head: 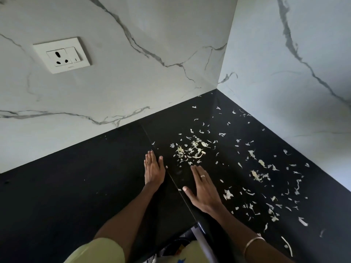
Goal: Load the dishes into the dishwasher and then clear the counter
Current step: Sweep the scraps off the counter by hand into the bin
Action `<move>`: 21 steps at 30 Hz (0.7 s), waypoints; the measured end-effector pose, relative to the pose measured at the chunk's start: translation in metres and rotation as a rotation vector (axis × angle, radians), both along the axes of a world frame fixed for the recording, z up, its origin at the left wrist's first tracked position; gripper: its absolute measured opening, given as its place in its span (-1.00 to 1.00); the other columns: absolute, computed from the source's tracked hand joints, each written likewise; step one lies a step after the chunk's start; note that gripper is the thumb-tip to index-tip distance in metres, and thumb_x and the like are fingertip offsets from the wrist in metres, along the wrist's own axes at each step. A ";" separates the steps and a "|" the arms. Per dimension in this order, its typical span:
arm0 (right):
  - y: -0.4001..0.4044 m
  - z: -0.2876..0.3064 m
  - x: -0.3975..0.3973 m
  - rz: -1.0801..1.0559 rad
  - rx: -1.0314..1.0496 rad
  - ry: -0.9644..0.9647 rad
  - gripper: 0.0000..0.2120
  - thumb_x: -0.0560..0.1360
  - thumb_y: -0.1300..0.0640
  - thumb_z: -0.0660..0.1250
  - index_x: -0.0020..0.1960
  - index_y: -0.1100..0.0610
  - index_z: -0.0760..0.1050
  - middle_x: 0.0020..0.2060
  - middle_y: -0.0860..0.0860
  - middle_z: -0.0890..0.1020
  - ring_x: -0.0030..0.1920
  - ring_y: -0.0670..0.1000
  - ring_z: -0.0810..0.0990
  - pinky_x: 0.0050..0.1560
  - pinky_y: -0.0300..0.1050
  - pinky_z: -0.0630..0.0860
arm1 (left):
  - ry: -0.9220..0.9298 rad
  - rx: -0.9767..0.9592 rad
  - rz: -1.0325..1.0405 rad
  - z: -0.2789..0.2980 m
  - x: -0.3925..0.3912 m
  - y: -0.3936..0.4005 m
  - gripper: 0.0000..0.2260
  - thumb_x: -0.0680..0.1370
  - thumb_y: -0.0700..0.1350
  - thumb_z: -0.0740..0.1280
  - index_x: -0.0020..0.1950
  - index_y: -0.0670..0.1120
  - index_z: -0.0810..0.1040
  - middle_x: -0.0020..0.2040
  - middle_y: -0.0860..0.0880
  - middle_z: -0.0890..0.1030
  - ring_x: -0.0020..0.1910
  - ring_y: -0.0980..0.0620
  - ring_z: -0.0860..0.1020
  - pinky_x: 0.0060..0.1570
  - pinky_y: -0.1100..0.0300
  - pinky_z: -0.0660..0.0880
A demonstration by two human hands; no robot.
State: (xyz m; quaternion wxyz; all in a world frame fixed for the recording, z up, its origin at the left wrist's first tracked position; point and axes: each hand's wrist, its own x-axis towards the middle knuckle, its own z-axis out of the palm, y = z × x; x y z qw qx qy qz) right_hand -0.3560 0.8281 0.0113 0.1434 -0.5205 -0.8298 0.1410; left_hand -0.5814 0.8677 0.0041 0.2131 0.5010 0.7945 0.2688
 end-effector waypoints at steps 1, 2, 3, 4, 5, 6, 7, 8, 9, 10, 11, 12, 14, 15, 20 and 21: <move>0.000 -0.001 -0.005 0.035 -0.006 -0.035 -0.11 0.52 -0.43 0.02 0.61 0.12 -0.11 0.58 0.08 0.04 0.59 0.01 -0.08 0.57 0.00 -0.03 | -0.001 -0.003 0.003 0.000 -0.008 0.009 -0.44 0.69 0.08 -0.04 0.59 -0.22 0.00 0.60 -0.15 0.03 0.59 -0.05 -0.07 0.56 0.05 -0.12; 0.000 -0.003 -0.010 0.064 -0.015 -0.076 -0.04 0.49 -0.49 0.00 0.61 0.12 -0.15 0.59 0.08 -0.02 0.59 0.00 -0.13 0.58 0.04 -0.04 | 0.001 -0.005 0.005 -0.001 -0.015 0.018 -0.45 0.69 0.07 -0.04 0.59 -0.22 0.00 0.60 -0.15 0.03 0.59 -0.05 -0.07 0.56 0.05 -0.12; 0.002 -0.004 -0.015 0.083 -0.018 -0.116 0.01 0.45 -0.53 -0.01 0.61 0.14 -0.17 0.60 0.08 -0.06 0.59 0.00 -0.17 0.58 0.06 -0.05 | 0.005 -0.009 0.003 -0.002 -0.022 0.027 -0.45 0.69 0.07 -0.04 0.59 -0.22 0.01 0.60 -0.15 0.04 0.59 -0.05 -0.07 0.56 0.05 -0.12; 0.004 -0.006 -0.019 0.092 -0.017 -0.147 0.04 0.43 -0.55 -0.01 0.61 0.15 -0.18 0.60 0.09 -0.08 0.58 0.01 -0.19 0.57 0.08 -0.04 | 0.012 -0.010 -0.001 -0.004 -0.028 0.034 -0.46 0.69 0.07 -0.05 0.59 -0.21 0.01 0.60 -0.14 0.04 0.59 -0.04 -0.06 0.56 0.06 -0.12; 0.007 -0.007 -0.022 0.094 -0.014 -0.167 0.07 0.42 -0.57 -0.01 0.60 0.17 -0.17 0.60 0.10 -0.09 0.58 0.02 -0.20 0.57 0.09 -0.02 | 0.025 -0.007 -0.008 -0.005 -0.033 0.040 -0.46 0.69 0.07 -0.06 0.59 -0.20 0.03 0.60 -0.14 0.05 0.59 -0.04 -0.05 0.56 0.06 -0.12; 0.011 -0.008 -0.025 0.087 -0.014 -0.179 0.08 0.41 -0.58 -0.02 0.60 0.18 -0.16 0.59 0.11 -0.09 0.58 0.04 -0.20 0.57 0.11 -0.01 | 0.039 -0.003 -0.018 -0.007 -0.037 0.047 -0.47 0.70 0.07 -0.06 0.59 -0.20 0.04 0.60 -0.14 0.07 0.59 -0.04 -0.04 0.56 0.06 -0.11; 0.016 -0.009 -0.027 0.076 -0.018 -0.188 0.09 0.41 -0.59 -0.03 0.60 0.19 -0.14 0.59 0.12 -0.09 0.59 0.05 -0.20 0.56 0.12 0.00 | 0.054 0.005 -0.027 -0.008 -0.040 0.053 -0.47 0.70 0.07 -0.06 0.59 -0.19 0.06 0.60 -0.14 0.09 0.59 -0.04 -0.02 0.56 0.06 -0.11; 0.022 -0.009 -0.028 0.063 -0.020 -0.195 0.09 0.41 -0.59 -0.04 0.60 0.19 -0.14 0.59 0.12 -0.09 0.59 0.06 -0.19 0.56 0.12 0.00 | 0.068 0.015 -0.037 -0.010 -0.041 0.059 -0.48 0.70 0.07 -0.07 0.58 -0.19 0.08 0.59 -0.14 0.11 0.59 -0.04 -0.01 0.56 0.07 -0.10; 0.029 -0.010 -0.029 0.047 -0.021 -0.201 0.09 0.41 -0.59 -0.04 0.60 0.19 -0.13 0.59 0.13 -0.10 0.59 0.07 -0.19 0.56 0.13 -0.01 | 0.084 0.023 -0.043 -0.011 -0.041 0.063 -0.49 0.70 0.06 -0.07 0.58 -0.19 0.10 0.59 -0.13 0.12 0.59 -0.03 -0.01 0.56 0.07 -0.10; 0.036 -0.009 -0.030 0.032 -0.020 -0.208 0.08 0.42 -0.59 -0.04 0.60 0.19 -0.14 0.59 0.13 -0.12 0.59 0.08 -0.18 0.57 0.14 -0.02 | 0.105 0.031 -0.047 -0.013 -0.039 0.065 -0.49 0.70 0.07 -0.08 0.58 -0.18 0.11 0.59 -0.13 0.12 0.59 -0.03 -0.01 0.56 0.08 -0.10; 0.045 -0.009 -0.032 0.016 -0.023 -0.218 0.08 0.42 -0.59 -0.05 0.60 0.19 -0.15 0.59 0.13 -0.14 0.59 0.09 -0.19 0.57 0.15 -0.05 | 0.129 0.036 -0.050 -0.015 -0.038 0.067 -0.49 0.69 0.07 -0.08 0.58 -0.18 0.13 0.59 -0.12 0.13 0.59 -0.02 -0.01 0.56 0.08 -0.09; 0.054 -0.009 -0.035 -0.002 -0.025 -0.227 0.08 0.42 -0.59 -0.05 0.60 0.19 -0.16 0.59 0.14 -0.15 0.59 0.10 -0.18 0.57 0.15 -0.07 | 0.154 0.042 -0.059 -0.017 -0.036 0.069 -0.48 0.69 0.08 -0.09 0.57 -0.17 0.14 0.59 -0.12 0.13 0.59 -0.01 -0.01 0.56 0.08 -0.09; 0.075 -0.008 -0.037 -0.044 -0.022 -0.246 0.06 0.43 -0.58 -0.07 0.60 0.18 -0.16 0.59 0.15 -0.16 0.59 0.11 -0.18 0.56 0.16 -0.09 | 0.199 0.048 -0.102 -0.021 -0.032 0.071 -0.48 0.69 0.09 -0.10 0.58 -0.15 0.14 0.59 -0.10 0.11 0.59 0.02 -0.01 0.56 0.11 -0.10; 0.086 -0.007 -0.037 -0.072 -0.015 -0.256 0.04 0.45 -0.56 -0.09 0.60 0.18 -0.15 0.59 0.15 -0.15 0.59 0.12 -0.17 0.56 0.16 -0.08 | 0.215 0.050 -0.127 -0.023 -0.030 0.070 -0.48 0.69 0.10 -0.10 0.58 -0.14 0.14 0.59 -0.10 0.10 0.59 0.03 -0.02 0.55 0.12 -0.10; 0.135 -0.007 -0.034 -0.239 -0.063 -0.207 -0.03 0.50 -0.51 -0.09 0.60 0.18 -0.13 0.58 0.17 -0.12 0.59 0.12 -0.16 0.56 0.15 -0.02 | 0.222 0.031 -0.134 -0.025 -0.018 0.067 -0.44 0.68 0.13 -0.16 0.59 -0.14 0.06 0.61 -0.08 0.02 0.58 0.06 -0.10 0.55 0.13 -0.15; 0.139 -0.008 -0.033 -0.240 -0.064 -0.201 -0.04 0.50 -0.51 -0.09 0.61 0.17 -0.16 0.58 0.16 -0.14 0.59 0.11 -0.18 0.56 0.14 -0.03 | 0.223 0.022 -0.116 -0.024 -0.010 0.065 -0.42 0.67 0.15 -0.19 0.59 -0.15 0.04 0.61 -0.09 0.00 0.58 0.05 -0.12 0.55 0.13 -0.17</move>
